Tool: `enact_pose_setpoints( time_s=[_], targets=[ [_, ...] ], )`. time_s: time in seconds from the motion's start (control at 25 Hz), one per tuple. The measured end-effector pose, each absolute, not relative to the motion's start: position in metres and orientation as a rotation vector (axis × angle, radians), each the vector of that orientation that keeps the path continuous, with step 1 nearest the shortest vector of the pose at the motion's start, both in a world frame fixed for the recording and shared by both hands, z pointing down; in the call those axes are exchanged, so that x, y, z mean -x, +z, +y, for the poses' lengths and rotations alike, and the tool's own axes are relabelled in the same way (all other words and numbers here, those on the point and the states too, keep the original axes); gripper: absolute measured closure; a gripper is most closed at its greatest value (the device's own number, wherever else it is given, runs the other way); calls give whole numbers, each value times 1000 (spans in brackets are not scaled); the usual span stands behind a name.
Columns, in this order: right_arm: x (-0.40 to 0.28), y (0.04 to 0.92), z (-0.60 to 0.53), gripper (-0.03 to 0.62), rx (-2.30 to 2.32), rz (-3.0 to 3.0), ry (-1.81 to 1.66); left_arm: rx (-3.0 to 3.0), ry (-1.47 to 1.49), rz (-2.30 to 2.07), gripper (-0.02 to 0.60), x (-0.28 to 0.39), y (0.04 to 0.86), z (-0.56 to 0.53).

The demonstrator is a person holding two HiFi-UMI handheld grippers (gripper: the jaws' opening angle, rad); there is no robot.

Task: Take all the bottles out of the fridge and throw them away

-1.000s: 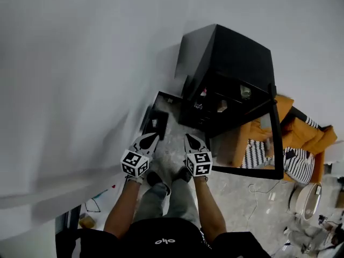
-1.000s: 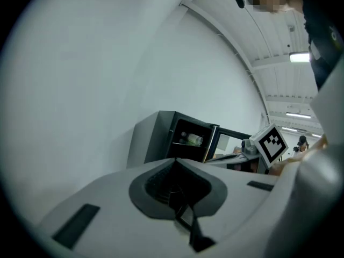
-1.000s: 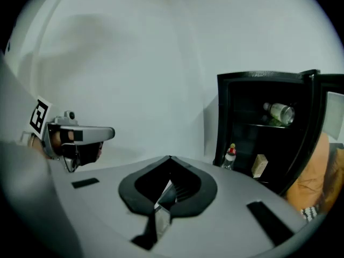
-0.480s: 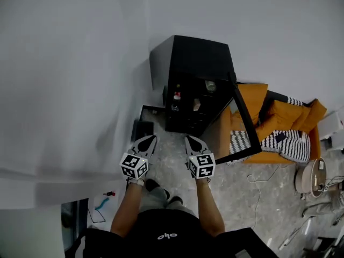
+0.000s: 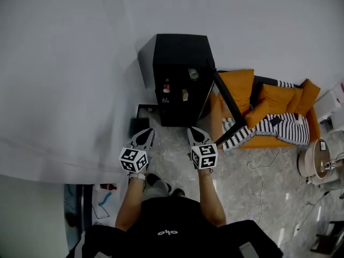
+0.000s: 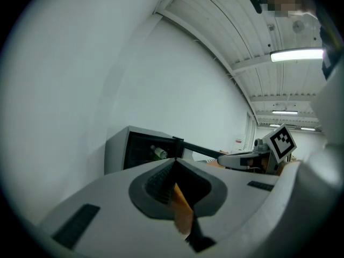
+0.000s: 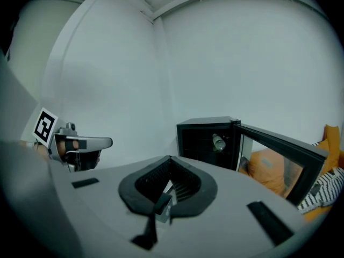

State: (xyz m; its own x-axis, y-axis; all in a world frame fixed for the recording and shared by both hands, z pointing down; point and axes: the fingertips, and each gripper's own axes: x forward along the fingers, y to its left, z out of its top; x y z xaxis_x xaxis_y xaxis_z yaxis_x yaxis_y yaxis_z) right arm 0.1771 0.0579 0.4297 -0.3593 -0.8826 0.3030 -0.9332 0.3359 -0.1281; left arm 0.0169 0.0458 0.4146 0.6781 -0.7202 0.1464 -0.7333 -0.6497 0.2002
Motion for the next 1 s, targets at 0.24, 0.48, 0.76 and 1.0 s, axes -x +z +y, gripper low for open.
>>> enact_pose_setpoints(
  time_s=[0.24, 0.48, 0.76, 1.0],
  targets=[
    [-201, 420, 87, 585, -1702, -2408, 412, -2694, 44, -1182, 575, -36, 396, 73],
    [-218, 422, 109, 585, -1723, -2401, 420, -2714, 46, -1173, 575, -51, 391, 93],
    [-232, 421, 110, 585, -1756, -2387, 426, -2738, 37, -1152, 575, -59, 385, 89],
    [-239, 429, 88, 585, -1794, -2347, 440, -2766, 36, -1093, 575, -72, 386, 59]
  ],
)
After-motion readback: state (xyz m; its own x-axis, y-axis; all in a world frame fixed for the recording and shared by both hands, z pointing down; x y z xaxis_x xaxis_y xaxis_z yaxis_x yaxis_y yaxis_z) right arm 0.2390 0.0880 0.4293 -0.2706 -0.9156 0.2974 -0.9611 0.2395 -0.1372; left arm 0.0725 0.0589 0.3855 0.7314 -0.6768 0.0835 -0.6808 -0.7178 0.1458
